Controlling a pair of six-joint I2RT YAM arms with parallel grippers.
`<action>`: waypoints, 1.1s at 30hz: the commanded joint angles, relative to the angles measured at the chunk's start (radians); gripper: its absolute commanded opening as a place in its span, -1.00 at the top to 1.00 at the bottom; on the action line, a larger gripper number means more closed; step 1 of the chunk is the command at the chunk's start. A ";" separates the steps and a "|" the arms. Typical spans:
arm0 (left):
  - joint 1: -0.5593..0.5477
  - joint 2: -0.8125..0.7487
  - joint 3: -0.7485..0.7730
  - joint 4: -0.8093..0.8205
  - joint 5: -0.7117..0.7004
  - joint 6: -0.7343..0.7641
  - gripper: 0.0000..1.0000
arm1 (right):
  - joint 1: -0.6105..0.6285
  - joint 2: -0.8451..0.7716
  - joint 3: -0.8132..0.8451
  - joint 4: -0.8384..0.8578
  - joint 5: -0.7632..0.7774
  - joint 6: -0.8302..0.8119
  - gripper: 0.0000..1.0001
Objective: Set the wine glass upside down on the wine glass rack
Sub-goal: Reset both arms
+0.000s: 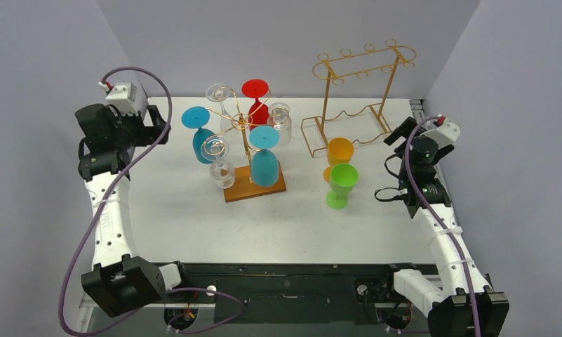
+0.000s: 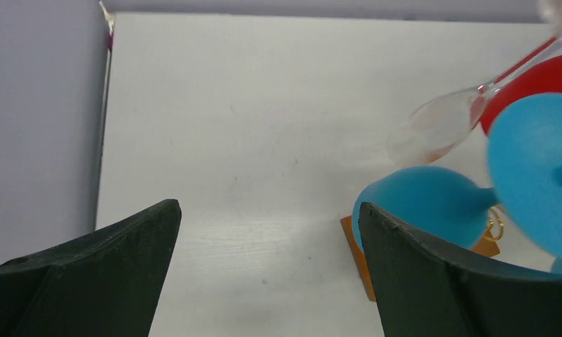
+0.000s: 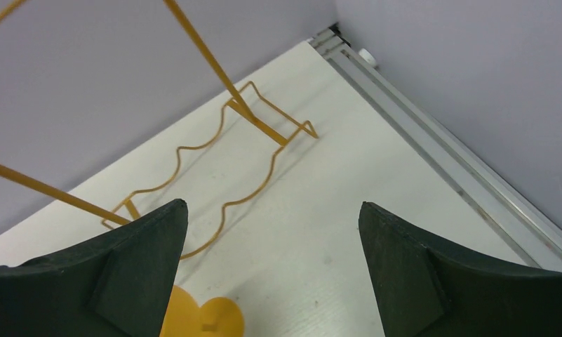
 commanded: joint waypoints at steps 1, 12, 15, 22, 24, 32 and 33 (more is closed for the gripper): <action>-0.003 -0.036 -0.160 0.113 -0.070 -0.040 -0.92 | -0.012 -0.026 -0.093 0.030 0.142 0.010 -0.75; -0.131 -0.011 -0.408 0.244 -0.408 -0.085 -0.92 | -0.012 -0.032 -0.384 0.302 0.492 0.001 -0.80; -0.154 0.003 -0.459 0.297 -0.451 -0.095 -0.92 | -0.012 0.020 -0.450 0.429 0.581 -0.038 -0.80; -0.199 0.135 -0.504 0.399 -0.531 -0.104 -0.92 | -0.012 0.168 -0.453 0.547 0.636 -0.034 -0.80; -0.200 0.162 -0.523 0.448 -0.498 -0.103 -0.92 | -0.014 0.190 -0.456 0.595 0.645 -0.045 -0.80; -0.202 0.228 -0.597 0.657 -0.338 -0.100 -0.92 | -0.053 0.216 -0.532 0.759 0.518 -0.060 -0.80; -0.203 0.236 -0.605 0.675 -0.314 -0.101 -0.92 | -0.054 0.223 -0.538 0.779 0.496 -0.077 -0.80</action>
